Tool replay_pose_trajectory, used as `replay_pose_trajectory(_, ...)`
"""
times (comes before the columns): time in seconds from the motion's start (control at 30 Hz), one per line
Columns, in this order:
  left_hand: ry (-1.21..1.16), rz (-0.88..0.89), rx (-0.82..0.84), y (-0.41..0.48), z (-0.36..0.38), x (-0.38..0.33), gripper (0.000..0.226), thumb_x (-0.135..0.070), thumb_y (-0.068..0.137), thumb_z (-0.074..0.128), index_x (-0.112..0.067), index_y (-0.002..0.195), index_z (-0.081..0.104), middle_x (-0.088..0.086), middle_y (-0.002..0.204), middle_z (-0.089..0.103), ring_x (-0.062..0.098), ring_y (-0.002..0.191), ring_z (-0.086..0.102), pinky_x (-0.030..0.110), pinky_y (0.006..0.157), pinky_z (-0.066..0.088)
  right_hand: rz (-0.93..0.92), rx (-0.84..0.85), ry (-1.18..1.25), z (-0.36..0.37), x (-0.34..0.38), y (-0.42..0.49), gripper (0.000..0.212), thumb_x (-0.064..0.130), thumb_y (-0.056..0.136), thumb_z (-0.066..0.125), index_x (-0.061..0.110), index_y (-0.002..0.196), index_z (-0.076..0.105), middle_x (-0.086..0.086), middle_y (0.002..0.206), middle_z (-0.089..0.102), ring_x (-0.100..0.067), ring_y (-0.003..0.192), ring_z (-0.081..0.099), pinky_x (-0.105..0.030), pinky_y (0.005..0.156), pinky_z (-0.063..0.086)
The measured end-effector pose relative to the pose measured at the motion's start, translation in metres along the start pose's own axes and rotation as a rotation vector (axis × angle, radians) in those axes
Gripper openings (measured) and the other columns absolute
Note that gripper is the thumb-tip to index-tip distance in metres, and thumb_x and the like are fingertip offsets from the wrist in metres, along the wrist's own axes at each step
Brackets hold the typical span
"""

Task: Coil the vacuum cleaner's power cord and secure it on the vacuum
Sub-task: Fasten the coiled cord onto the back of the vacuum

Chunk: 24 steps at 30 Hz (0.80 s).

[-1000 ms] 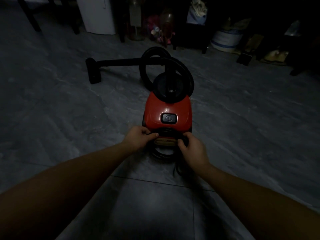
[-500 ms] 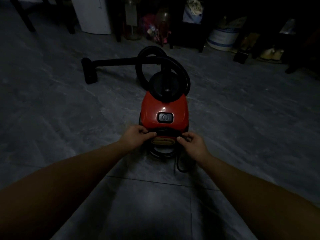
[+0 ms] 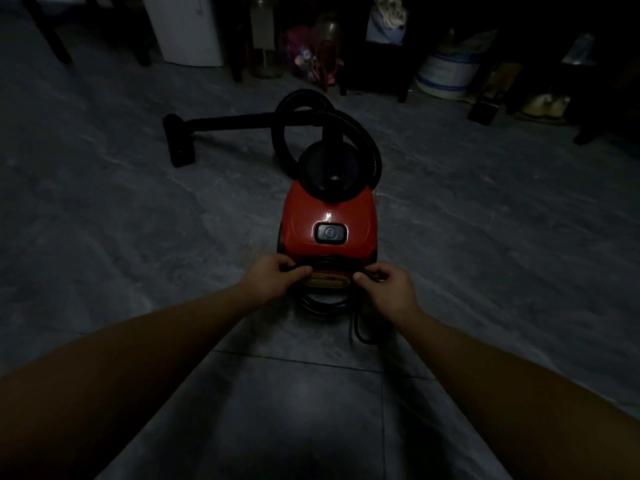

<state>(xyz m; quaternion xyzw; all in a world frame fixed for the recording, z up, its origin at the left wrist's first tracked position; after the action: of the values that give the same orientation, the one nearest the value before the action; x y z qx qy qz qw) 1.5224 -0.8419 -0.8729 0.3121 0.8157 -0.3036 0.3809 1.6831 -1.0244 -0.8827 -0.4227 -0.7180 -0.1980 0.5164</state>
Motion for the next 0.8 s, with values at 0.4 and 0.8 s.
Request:
replay_pose_trajectory(0.4,0.000,-0.001,-0.011,0.002,-0.003,0.001,0.040,-0.040,0.085,0.072,-0.018,0.055,0.057,-0.010,0.046,0.052,0.001,0.043,0.048,0.019,0.049,0.037,-0.177,-0.097,-0.413,0.003,0.019,-0.012,0.019,0.026,0.093,0.063,0.015,0.104,0.074,-0.003,0.096,0.074,-0.015,0.082,0.064,-0.019,0.063,0.039)
replay_pose_trajectory(0.8,0.011,-0.019,-0.048,0.003,-0.002,0.001,0.035,-0.044,0.083,0.073,-0.017,0.062,0.066,-0.008,0.052,0.058,0.003,0.048,0.053,0.019,0.050,0.039,0.000,-0.116,-0.118,0.007,0.008,-0.010,0.040,0.055,0.085,0.066,0.015,0.083,0.072,0.004,0.076,0.072,-0.010,0.071,0.067,-0.027,0.064,0.054)
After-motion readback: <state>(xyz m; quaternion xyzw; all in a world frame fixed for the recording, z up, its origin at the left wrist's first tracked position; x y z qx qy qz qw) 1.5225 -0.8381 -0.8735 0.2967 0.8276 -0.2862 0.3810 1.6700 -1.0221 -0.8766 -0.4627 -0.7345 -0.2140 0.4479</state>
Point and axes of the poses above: each hand's wrist, its own y-axis towards the middle knuckle, its own z-axis out of the palm, x = y × z, the point moved 8 cm from there along y, towards the middle knuckle
